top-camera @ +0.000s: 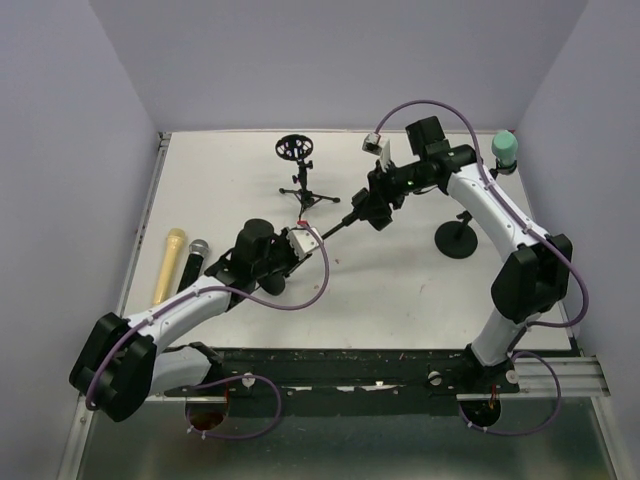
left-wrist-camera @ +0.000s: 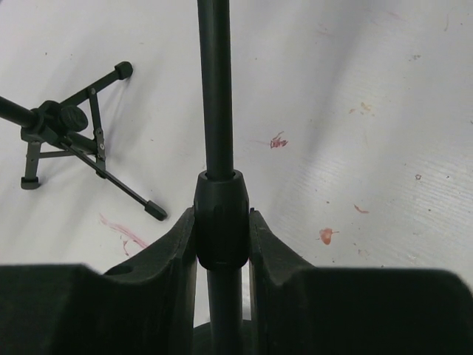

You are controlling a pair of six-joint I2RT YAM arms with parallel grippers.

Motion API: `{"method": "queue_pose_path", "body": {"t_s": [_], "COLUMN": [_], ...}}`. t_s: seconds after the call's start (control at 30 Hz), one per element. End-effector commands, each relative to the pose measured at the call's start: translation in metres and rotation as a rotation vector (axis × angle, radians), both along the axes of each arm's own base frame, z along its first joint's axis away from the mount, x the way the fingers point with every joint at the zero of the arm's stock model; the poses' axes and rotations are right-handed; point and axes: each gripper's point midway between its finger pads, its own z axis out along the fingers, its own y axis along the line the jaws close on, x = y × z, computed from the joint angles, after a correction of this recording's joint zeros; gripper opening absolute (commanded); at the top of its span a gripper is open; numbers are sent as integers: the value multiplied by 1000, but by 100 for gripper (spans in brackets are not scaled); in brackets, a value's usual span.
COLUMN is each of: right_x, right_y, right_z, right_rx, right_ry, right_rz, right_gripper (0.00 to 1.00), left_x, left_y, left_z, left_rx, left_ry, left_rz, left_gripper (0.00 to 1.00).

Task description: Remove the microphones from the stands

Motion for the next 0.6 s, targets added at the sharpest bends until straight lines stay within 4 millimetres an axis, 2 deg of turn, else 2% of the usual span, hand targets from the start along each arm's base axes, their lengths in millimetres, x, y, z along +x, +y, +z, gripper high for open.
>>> {"method": "queue_pose_path", "body": {"t_s": [0.0, 0.1, 0.23, 0.3, 0.43, 0.5, 0.57], "right_x": [-34, -41, -46, -46, -46, -47, -47], "right_y": [4, -5, -8, -7, -6, -7, -8], "right_z": [14, 17, 31, 41, 55, 57, 59], "right_rx": [39, 18, 35, 53, 56, 49, 46], "right_ry": [-34, -104, -220, -274, -348, -363, -379], "right_rz": [113, 134, 172, 175, 199, 213, 218], "right_gripper": [9, 7, 2, 1, 1, 1, 1], "left_x": [10, -1, -33, -42, -43, -41, -39], "left_y": [-27, -27, -35, -41, -42, -42, -45], "left_z": [56, 44, 38, 36, 27, 23, 24], "left_rx": [-121, -130, -168, -165, -144, -134, -133], "left_ry": [-88, 16, 181, 232, 316, 345, 362], "left_rz": [-64, -85, -256, -321, -363, -373, -387], "left_gripper": [44, 57, 62, 62, 58, 55, 46]}}
